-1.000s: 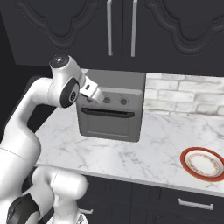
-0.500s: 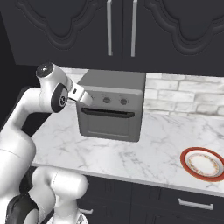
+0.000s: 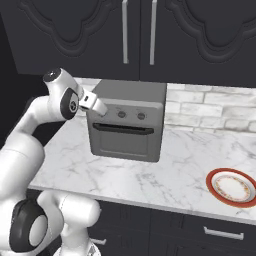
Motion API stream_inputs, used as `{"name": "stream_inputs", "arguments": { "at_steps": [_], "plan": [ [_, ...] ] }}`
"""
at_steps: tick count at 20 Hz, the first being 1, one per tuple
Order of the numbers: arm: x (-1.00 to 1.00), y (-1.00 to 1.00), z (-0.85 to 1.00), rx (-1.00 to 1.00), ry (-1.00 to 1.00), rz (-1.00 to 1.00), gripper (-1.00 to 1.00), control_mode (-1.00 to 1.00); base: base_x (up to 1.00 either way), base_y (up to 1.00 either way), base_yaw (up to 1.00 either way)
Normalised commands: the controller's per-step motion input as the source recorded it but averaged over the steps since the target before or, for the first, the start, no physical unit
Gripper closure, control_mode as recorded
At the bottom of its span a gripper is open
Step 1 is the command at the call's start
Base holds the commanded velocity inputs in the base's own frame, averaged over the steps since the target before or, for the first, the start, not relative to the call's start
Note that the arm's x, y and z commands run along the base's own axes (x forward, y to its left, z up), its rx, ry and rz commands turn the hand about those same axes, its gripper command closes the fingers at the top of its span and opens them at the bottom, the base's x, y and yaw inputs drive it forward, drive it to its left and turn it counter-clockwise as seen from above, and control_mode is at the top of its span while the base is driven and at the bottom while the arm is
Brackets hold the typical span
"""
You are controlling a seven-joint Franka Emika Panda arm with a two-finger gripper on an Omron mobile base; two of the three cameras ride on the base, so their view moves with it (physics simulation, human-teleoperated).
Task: Pick up the bagel from the plate, place it on the toaster oven rack, close the door, and set the timer.
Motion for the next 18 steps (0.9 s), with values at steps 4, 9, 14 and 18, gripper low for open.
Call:
{"name": "stream_inputs", "arguments": {
  "at_steps": [4, 9, 14, 18],
  "plan": [
    [0.14, 0.00, -0.03, -0.08, 0.08, 0.01, -1.00, -1.00, 0.00, 0.00, 0.00],
    [0.24, -0.02, -0.17, -0.14, 0.07, 0.06, -1.00, -1.00, 0.00, 0.00, 0.00],
    [0.23, -0.02, -0.32, -0.13, 0.07, 0.09, -1.00, -1.00, 0.00, 0.00, 0.00],
    [0.26, 0.00, -0.19, -0.10, 0.06, 0.07, -1.00, -1.00, 0.00, 0.00, 0.00]
  ]
}}
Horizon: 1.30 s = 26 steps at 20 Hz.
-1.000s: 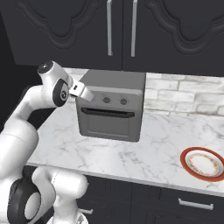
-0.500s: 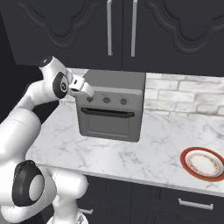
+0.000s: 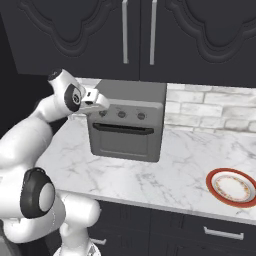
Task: Pick up the bagel from the plate, place it on the toaster oven rack, close the door, and set the timer.
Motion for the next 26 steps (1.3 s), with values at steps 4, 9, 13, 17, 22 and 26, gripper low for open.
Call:
{"name": "stream_inputs", "arguments": {
  "at_steps": [4, 9, 13, 17, 22, 26],
  "plan": [
    [0.36, 0.00, -0.13, -0.07, 0.00, 0.06, -1.00, -1.00, 0.00, 0.00, 0.00],
    [0.32, 0.00, -0.16, -0.04, 0.00, 0.04, -1.00, -1.00, 0.00, 0.00, 0.00],
    [0.03, -0.13, -0.14, -0.01, 0.00, 0.00, -1.00, -1.00, 0.00, 0.00, 0.00],
    [0.00, -0.25, -0.12, 0.00, 0.02, 0.00, -1.00, -1.00, 0.00, 0.00, 0.00],
    [0.13, -0.03, -0.11, 0.00, 0.05, 0.00, -1.00, -1.00, 0.00, 0.00, 0.00],
    [0.29, 0.00, -0.03, 0.00, 0.04, 0.00, 1.00, -1.00, 0.00, 0.00, 0.00]
  ]
}}
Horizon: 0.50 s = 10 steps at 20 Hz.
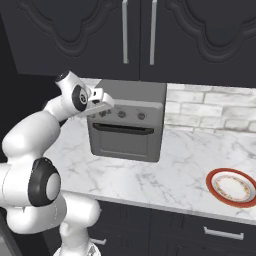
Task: Pick up the bagel from the plate, place it on the toaster oven rack, close the door, and set the timer.
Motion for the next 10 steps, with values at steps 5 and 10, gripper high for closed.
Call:
{"name": "stream_inputs", "arguments": {
  "at_steps": [5, 10],
  "plan": [
    [0.16, -0.07, 0.00, 0.02, 0.02, 0.00, 1.00, -1.00, 0.00, 0.00, 0.00],
    [0.01, -0.23, 0.00, 0.09, 0.00, 0.00, 1.00, -1.00, 0.00, 0.00, 0.00]
  ]
}}
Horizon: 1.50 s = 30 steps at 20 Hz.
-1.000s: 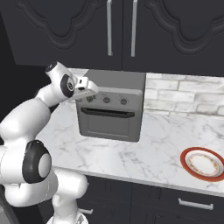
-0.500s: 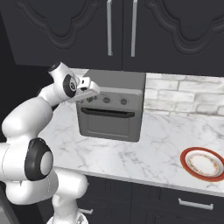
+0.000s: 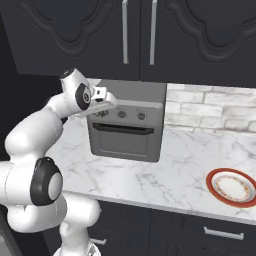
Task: Pick up the bagel from the plate, place it on the toaster oven rack, close the door, and set the timer.
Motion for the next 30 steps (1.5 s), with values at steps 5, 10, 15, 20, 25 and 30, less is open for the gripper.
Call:
{"name": "stream_inputs", "arguments": {
  "at_steps": [5, 10, 15, 20, 25, 30],
  "plan": [
    [0.00, -0.31, 0.00, 0.17, 0.00, 0.00, 1.00, -1.00, 0.00, 0.00, 0.00],
    [0.00, -0.32, -0.01, 0.19, 0.00, 0.00, 1.00, -1.00, 0.00, 0.00, 0.00],
    [0.00, -0.36, -0.06, 0.15, 0.00, 0.00, 1.00, -1.00, 0.00, 0.00, 0.00],
    [0.00, -0.29, -0.06, 0.14, 0.00, 0.00, 1.00, -1.00, 0.00, 0.00, 0.00],
    [0.00, -0.23, -0.07, 0.13, 0.00, 0.00, 1.00, -1.00, 0.00, 0.00, 0.00],
    [0.00, -0.26, -0.07, 0.14, 0.01, 0.00, 1.00, -1.00, 0.00, 0.00, 0.00]
  ]
}}
